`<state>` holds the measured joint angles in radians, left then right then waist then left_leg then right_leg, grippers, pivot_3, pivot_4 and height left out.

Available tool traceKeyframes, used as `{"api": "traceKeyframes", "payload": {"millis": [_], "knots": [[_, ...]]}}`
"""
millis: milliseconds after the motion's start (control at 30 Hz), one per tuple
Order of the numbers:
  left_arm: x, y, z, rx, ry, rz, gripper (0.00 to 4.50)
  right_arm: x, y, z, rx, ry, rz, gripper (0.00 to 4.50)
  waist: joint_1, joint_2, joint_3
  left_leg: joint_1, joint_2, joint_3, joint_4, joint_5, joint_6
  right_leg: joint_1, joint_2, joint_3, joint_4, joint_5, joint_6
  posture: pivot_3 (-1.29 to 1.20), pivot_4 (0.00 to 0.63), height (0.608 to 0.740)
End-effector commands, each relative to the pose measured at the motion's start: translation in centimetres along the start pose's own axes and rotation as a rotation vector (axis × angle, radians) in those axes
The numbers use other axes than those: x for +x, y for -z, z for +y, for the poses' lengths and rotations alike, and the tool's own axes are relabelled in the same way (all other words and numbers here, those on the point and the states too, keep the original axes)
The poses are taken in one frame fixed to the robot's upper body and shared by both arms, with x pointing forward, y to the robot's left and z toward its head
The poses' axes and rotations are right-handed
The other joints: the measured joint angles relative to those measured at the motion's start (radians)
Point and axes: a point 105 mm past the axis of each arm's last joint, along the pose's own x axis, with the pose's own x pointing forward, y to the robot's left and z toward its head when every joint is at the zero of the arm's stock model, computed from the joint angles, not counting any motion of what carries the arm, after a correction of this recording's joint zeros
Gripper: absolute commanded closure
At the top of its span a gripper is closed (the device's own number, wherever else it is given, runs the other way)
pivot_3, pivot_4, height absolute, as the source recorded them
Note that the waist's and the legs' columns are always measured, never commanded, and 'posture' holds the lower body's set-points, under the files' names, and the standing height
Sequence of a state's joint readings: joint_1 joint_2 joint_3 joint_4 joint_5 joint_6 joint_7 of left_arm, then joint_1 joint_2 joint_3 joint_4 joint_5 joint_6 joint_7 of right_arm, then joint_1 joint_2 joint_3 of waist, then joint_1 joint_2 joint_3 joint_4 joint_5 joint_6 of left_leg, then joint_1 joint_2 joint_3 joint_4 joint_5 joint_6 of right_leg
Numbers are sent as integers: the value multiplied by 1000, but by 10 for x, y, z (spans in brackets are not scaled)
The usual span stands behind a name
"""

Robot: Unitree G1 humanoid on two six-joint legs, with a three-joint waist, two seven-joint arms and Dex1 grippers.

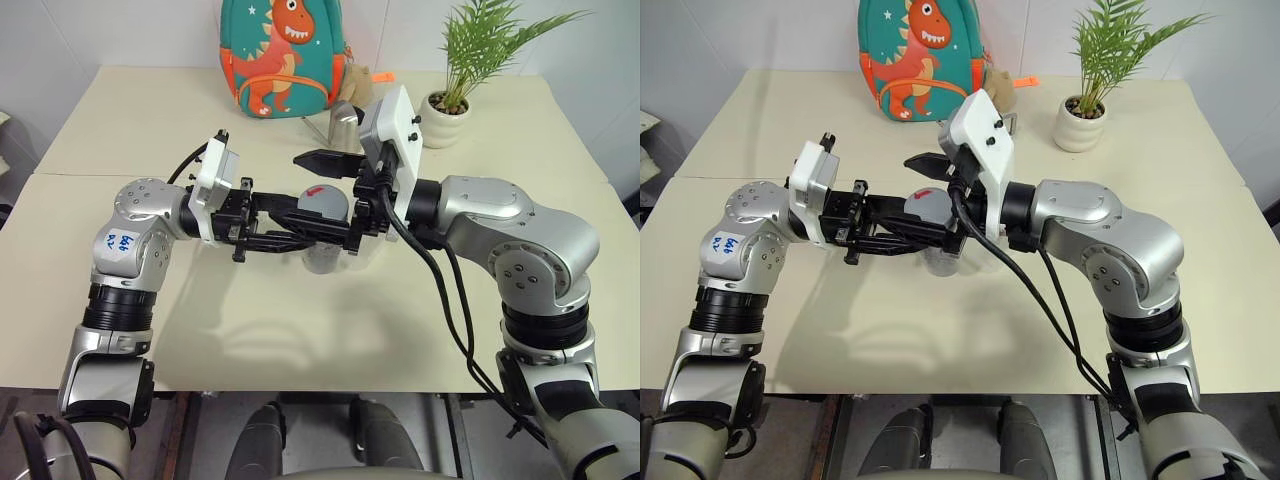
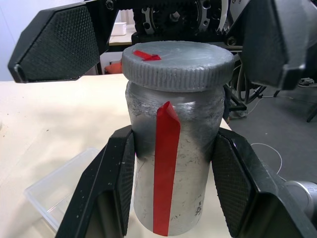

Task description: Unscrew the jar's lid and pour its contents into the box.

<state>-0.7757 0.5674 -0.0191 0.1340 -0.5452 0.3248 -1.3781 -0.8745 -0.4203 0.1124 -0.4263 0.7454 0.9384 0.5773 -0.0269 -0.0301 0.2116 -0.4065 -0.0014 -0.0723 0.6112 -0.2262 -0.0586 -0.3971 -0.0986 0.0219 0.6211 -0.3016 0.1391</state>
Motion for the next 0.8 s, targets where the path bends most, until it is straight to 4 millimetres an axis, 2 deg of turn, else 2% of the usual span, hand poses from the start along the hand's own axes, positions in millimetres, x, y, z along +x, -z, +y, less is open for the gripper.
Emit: {"api": "traceKeyframes", "payload": {"millis": [33, 800], "knots": [[0, -8, 1, 43, 4, -8, 2573, -3, -6, 3, -29, -3, -25, 34, 0, 0, 0, 0, 0, 0, 0, 0, 0, 0, 0, 0, 0, 0, 0, 0, 150, 740], [-3, -8, 1, 41, -10, -3, 2573, -15, -2, -10, -57, 64, 15, 34, 0, 0, 0, 0, 0, 0, 0, 0, 0, 0, 0, 0, 0, 0, 0, 0, 150, 740]]}}
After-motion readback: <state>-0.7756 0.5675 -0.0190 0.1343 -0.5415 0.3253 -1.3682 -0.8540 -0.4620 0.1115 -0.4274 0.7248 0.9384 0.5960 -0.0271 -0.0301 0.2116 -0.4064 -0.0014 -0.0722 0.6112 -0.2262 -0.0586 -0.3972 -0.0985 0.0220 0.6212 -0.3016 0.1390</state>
